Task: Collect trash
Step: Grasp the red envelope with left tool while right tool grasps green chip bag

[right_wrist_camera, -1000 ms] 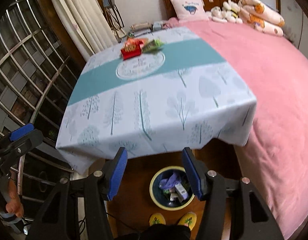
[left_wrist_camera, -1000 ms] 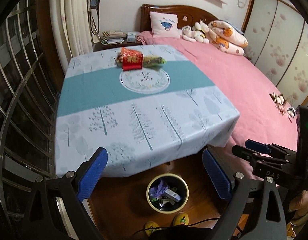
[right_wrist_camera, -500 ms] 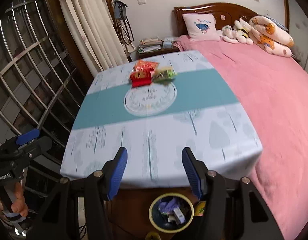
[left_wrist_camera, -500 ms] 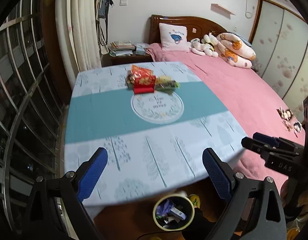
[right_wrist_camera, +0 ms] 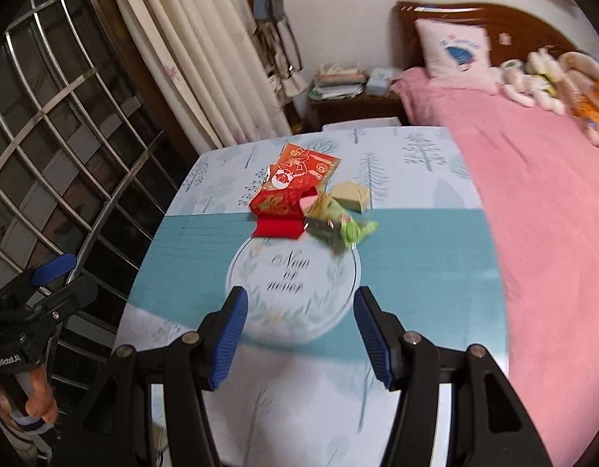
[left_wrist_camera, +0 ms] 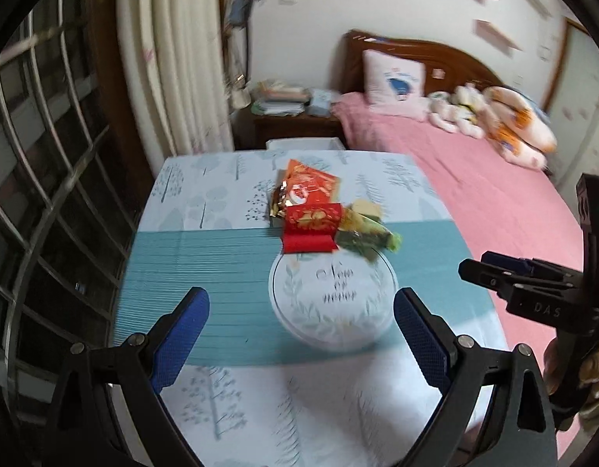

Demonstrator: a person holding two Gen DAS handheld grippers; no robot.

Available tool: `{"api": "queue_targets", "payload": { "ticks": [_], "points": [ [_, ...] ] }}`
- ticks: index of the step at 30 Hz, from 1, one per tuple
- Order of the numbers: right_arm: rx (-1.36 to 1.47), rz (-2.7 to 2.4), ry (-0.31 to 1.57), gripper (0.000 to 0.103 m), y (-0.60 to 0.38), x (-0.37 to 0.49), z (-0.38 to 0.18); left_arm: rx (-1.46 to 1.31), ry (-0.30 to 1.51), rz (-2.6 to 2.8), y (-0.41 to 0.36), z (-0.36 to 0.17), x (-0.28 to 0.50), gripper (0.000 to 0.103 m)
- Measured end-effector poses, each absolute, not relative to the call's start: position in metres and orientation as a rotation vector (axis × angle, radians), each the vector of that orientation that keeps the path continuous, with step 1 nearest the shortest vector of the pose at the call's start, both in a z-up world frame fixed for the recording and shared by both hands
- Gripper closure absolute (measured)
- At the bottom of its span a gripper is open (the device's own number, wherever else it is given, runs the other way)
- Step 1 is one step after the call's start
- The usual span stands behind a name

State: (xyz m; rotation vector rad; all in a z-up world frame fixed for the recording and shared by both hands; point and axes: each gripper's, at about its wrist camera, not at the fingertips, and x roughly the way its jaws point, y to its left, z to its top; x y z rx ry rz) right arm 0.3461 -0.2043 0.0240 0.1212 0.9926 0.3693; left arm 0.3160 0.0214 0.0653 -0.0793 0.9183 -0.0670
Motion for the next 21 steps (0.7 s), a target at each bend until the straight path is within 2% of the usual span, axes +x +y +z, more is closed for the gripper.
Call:
{"api": "queue_targets", "payload": {
  "ticks": [6, 15, 16, 19, 21],
  "points": [
    [0.082, 0.452, 1.089, 0.046, -0.207, 0.442, -0.03, -0.166, 1.033, 0.023, 0.007, 0.017, 0.394, 0.008],
    [-0.004, 0.548, 1.211, 0.046, -0.182, 0.507, -0.102, -0.275, 1.134, 0.093, -0.004, -0.036, 0.468, 0.008],
    [-0.012, 0.553, 1.216, 0.048, -0.181, 0.509, -0.106, -0.289, 1.14, 0.099, -0.006, -0.04, 0.474, 0.008],
    [-0.039, 0.583, 1.238, 0.069, -0.179, 0.511, -0.12, -0.332, 1.152, 0.118, -0.008, -0.05, 0.49, 0.008],
    [-0.041, 0.605, 1.228, 0.077, -0.182, 0.51, -0.123, -0.361, 1.161, 0.134, -0.008, -0.056, 0.5, 0.008]
  ]
}}
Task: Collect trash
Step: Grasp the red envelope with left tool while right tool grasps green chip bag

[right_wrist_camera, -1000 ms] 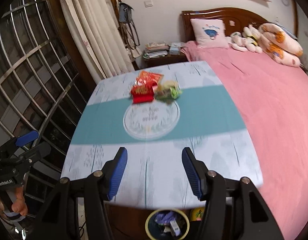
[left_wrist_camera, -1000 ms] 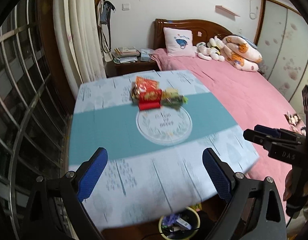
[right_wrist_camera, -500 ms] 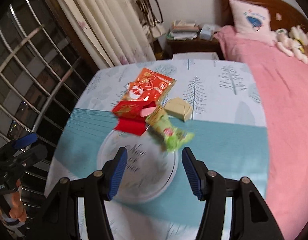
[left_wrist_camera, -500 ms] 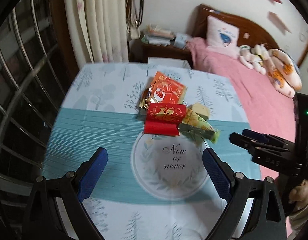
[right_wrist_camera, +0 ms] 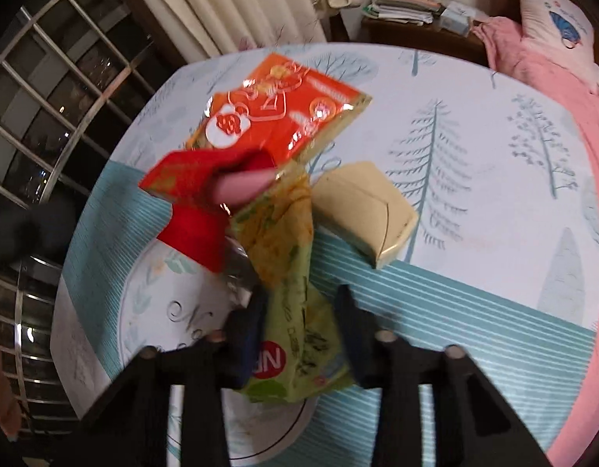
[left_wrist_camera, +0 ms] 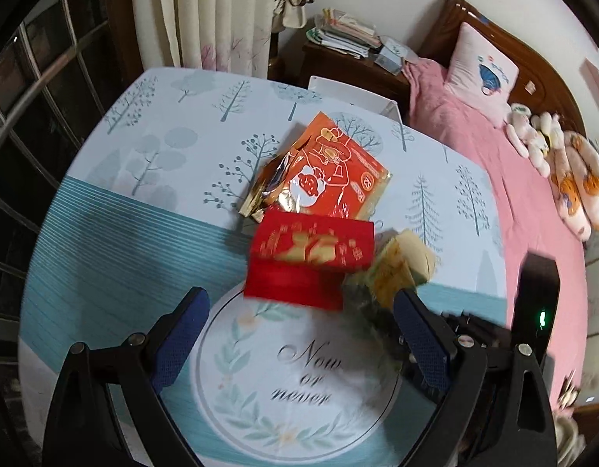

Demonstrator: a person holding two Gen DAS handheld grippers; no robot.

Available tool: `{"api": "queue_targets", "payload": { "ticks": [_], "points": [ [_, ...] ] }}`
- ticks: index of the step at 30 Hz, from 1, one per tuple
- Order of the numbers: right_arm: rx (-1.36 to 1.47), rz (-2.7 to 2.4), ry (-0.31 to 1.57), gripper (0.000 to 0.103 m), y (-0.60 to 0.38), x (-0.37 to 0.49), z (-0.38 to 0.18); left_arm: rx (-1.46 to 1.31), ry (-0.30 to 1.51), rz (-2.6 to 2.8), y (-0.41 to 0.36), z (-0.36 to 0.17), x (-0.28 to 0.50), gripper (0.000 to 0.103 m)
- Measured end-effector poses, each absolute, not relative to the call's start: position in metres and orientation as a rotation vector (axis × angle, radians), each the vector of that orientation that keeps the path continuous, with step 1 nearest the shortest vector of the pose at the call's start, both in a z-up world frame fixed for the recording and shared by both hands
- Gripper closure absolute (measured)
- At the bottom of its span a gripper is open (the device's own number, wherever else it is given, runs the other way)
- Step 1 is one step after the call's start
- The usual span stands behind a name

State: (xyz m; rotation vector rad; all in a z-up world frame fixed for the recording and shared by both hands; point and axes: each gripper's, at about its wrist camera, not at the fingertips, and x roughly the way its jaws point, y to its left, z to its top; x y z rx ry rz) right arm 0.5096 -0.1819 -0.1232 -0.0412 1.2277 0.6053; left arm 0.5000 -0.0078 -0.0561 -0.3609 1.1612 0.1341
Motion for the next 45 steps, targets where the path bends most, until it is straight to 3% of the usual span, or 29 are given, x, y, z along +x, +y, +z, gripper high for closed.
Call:
{"api": "queue_targets", "payload": {
  "ticks": [1, 8, 26, 29, 34, 35, 38, 45],
  "points": [
    [-0.038, 0.614, 1.234, 0.082, -0.183, 0.51, -0.124, -0.37, 1.166, 0.144, -0.007, -0.058, 0.504, 0.008],
    [0.019, 0.639, 1.208, 0.091, -0.21, 0.506, -0.115, -0.498, 1.206, 0.217, 0.002, -0.08, 0.529, 0.008],
    [0.045, 0.584, 1.125, 0.092, -0.232, 0.525, -0.102, -0.751, 1.287, 0.41, 0.011, -0.126, 0.561, 0.01],
    [0.044, 0.588, 1.125, 0.092, -0.231, 0.526, -0.103, -0.788, 1.305, 0.437, 0.009, -0.136, 0.565, 0.021],
    [0.057, 0.59, 1.133, 0.092, -0.235, 0.522, -0.106, -0.836, 1.311, 0.435, 0.004, -0.143, 0.563, 0.063],
    [0.062, 0.589, 1.138, 0.092, -0.236, 0.52, -0.107, -0.819, 1.31, 0.436, 0.002, -0.143, 0.562, 0.064],
    [0.068, 0.584, 1.146, 0.092, -0.239, 0.512, -0.108, -0.787, 1.31, 0.416, -0.001, -0.141, 0.558, 0.081],
    [0.073, 0.57, 1.149, 0.092, -0.24, 0.483, -0.1, -0.638, 1.325, 0.305, -0.017, -0.122, 0.527, 0.092]
  ]
}}
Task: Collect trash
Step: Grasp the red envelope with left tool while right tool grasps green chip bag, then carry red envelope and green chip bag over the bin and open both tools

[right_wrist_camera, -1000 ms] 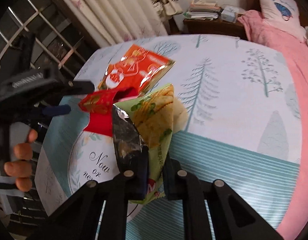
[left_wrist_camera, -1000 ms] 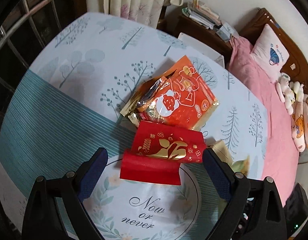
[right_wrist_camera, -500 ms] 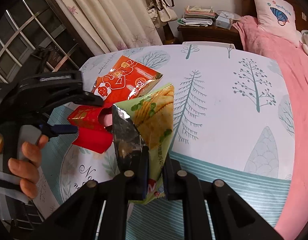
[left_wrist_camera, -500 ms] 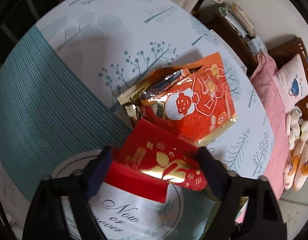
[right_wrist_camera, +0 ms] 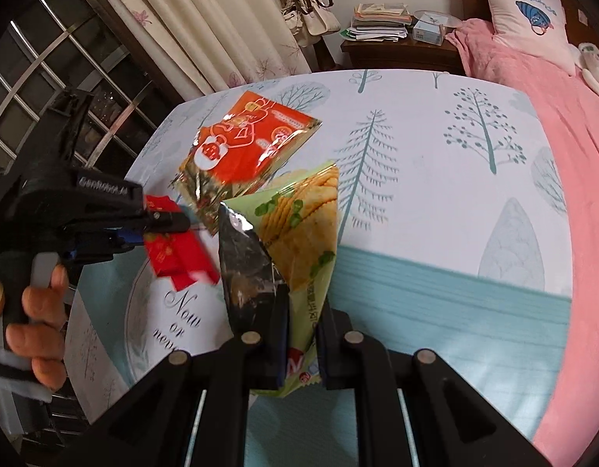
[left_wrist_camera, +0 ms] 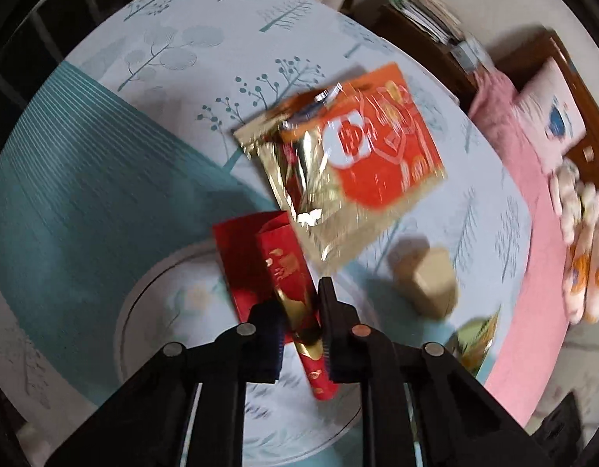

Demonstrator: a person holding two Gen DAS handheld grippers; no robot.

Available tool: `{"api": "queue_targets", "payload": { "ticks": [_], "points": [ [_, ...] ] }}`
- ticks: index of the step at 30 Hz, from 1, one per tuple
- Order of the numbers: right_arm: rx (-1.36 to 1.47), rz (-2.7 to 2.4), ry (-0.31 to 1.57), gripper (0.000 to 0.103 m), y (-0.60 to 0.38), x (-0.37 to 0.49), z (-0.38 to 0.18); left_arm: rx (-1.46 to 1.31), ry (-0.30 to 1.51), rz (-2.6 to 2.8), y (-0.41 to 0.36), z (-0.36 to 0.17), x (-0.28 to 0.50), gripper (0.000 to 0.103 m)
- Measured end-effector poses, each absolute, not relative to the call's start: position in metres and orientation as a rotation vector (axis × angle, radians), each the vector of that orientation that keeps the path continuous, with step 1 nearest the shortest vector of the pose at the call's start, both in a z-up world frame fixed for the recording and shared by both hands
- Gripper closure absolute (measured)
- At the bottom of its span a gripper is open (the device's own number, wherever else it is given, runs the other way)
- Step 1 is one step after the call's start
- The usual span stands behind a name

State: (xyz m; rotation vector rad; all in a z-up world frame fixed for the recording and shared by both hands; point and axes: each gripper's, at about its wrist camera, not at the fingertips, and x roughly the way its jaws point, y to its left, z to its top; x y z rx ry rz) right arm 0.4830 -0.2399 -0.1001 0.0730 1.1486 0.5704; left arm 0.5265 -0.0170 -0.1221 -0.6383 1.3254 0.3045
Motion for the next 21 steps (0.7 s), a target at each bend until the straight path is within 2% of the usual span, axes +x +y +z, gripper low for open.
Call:
{"api": "queue_targets", "payload": {
  "ticks": [10, 21],
  "points": [
    [0.09, 0.515, 1.122, 0.092, -0.237, 0.407, -0.071, -0.473, 1.311, 0.137, -0.027, -0.078, 0.435, 0.094],
    [0.159, 0.404, 1.092, 0.092, -0.204, 0.236, -0.031, -0.261, 1.225, -0.143, -0.005, -0.015, 0.255, 0.094]
  ]
}}
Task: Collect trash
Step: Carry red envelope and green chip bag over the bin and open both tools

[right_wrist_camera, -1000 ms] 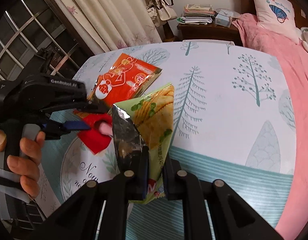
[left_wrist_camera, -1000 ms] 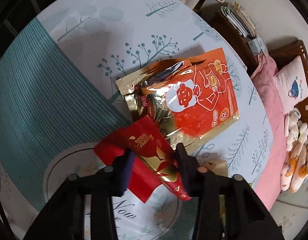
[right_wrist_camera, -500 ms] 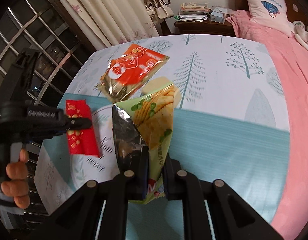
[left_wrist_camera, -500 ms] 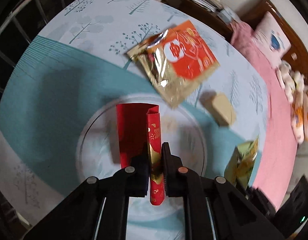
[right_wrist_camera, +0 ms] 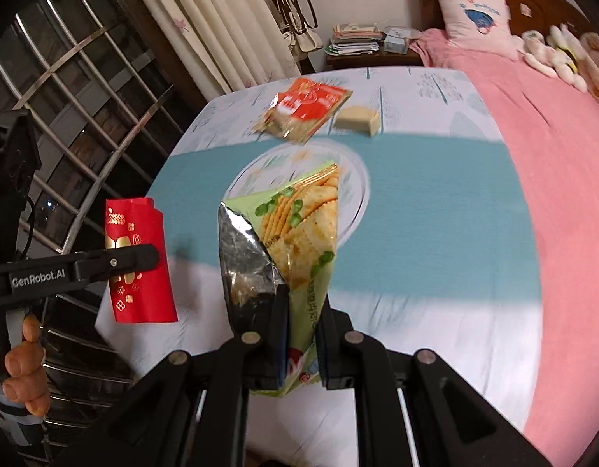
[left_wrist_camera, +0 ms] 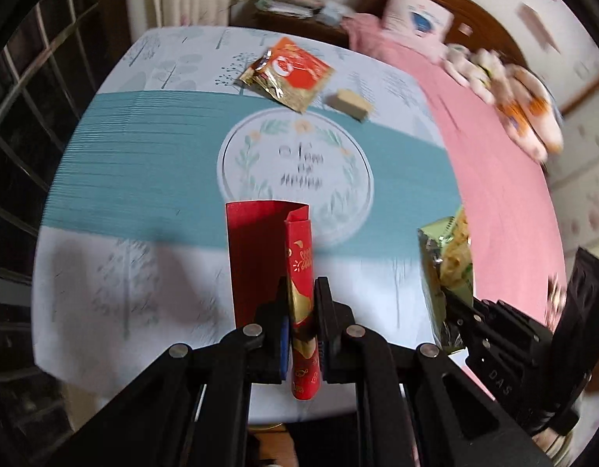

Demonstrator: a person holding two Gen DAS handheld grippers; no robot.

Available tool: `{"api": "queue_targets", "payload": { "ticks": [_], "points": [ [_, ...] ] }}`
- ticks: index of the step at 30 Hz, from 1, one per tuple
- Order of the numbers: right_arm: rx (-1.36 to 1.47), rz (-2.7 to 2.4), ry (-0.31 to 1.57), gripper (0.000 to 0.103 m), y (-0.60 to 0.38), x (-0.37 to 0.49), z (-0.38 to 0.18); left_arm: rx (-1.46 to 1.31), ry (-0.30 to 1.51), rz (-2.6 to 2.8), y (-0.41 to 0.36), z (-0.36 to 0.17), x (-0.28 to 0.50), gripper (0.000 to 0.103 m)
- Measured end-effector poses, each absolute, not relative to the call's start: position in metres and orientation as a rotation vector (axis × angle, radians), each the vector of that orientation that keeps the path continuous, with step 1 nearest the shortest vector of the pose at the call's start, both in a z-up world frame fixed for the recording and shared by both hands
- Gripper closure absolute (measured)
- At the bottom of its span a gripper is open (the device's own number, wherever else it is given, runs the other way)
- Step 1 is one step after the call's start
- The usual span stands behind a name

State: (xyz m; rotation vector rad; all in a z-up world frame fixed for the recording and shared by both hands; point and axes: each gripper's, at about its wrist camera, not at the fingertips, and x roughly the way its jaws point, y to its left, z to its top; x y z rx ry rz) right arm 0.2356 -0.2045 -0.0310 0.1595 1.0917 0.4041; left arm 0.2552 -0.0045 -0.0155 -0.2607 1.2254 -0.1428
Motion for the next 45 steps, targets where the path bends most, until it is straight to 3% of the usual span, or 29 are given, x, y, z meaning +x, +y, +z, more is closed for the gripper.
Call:
{"api": "queue_targets", "payload": {
  "ticks": [8, 19, 36, 41, 42, 43, 45],
  "points": [
    [0.193, 0.367, 1.124, 0.092, -0.164, 0.123, -0.039, -0.128, 1.208, -0.278, 0.01, -0.019, 0.142, 0.094],
    [0.191, 0.346, 1.259, 0.092, -0.154, 0.039, -0.102, -0.063, 1.314, -0.357, 0.0, -0.092, 0.053, 0.094],
    [0.301, 0.226, 1.534, 0.089, -0.173, 0.018, -0.368, -0.017, 1.461, -0.392, -0.033, -0.322, 0.032, 0.093],
    [0.318, 0.228, 1.569, 0.085, -0.172, 0.022, -0.422, 0.002, 1.491, -0.391, -0.043, -0.373, 0.034, 0.077],
    [0.323, 0.226, 1.578, 0.082, -0.172, 0.024, -0.432, 0.014, 1.497, -0.381, -0.044, -0.382, 0.034, 0.065],
    [0.327, 0.223, 1.583, 0.071, -0.171, 0.023, -0.436, 0.019, 1.5, -0.374, -0.043, -0.386, 0.034, 0.049],
    [0.344, 0.219, 1.594, 0.059, -0.171, 0.023, -0.446, 0.024, 1.502, -0.358, -0.042, -0.394, 0.034, 0.033]
  ]
}}
